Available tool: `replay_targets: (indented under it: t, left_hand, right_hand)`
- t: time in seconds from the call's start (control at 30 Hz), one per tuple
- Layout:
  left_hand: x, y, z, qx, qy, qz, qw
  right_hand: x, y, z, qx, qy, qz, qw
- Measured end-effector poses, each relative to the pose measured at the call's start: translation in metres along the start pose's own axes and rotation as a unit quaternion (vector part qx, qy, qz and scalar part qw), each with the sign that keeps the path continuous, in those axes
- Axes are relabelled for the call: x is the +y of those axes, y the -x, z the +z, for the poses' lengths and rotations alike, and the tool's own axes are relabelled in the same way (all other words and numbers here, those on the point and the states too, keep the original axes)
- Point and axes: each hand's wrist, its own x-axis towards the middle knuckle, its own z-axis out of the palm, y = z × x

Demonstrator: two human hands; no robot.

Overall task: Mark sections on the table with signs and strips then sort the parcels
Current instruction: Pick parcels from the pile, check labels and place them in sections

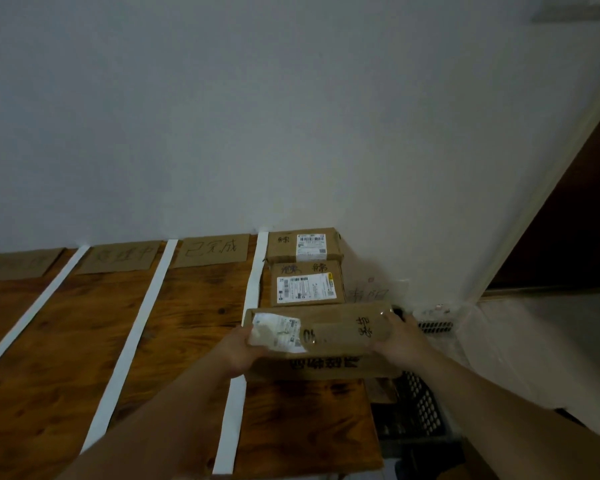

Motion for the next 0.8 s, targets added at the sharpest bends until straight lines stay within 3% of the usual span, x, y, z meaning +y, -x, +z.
replay_targets:
  t: [0.17, 0.4, 0.6, 0.8]
  left_hand:
    - [0.034, 0.006, -0.032, 0.036, -0.029, -0.002, 0.999]
    - [0.052, 0.035, -0.101, 0.107, -0.055, 0.062, 0.991]
    - [0.001, 0.080, -0.189, 0.166, -0.080, 0.086, 0.979]
    - [-0.109, 0.134, -0.301, 0.222, -0.093, 0.073, 0.968]
  right_hand:
    - [-0.032, 0.000, -0.044, 0.024, 0.021, -0.042, 0.999]
    - [-0.113, 0.027, -0.079, 0.053, 0.074, -0.121, 0.989]
    - [-0.203, 0.059, -0.057, 0.074, 0.084, -0.160, 0.981]
    - [-0.334, 0.105, 0.016, 0.056, 0.067, -0.217, 0.972]
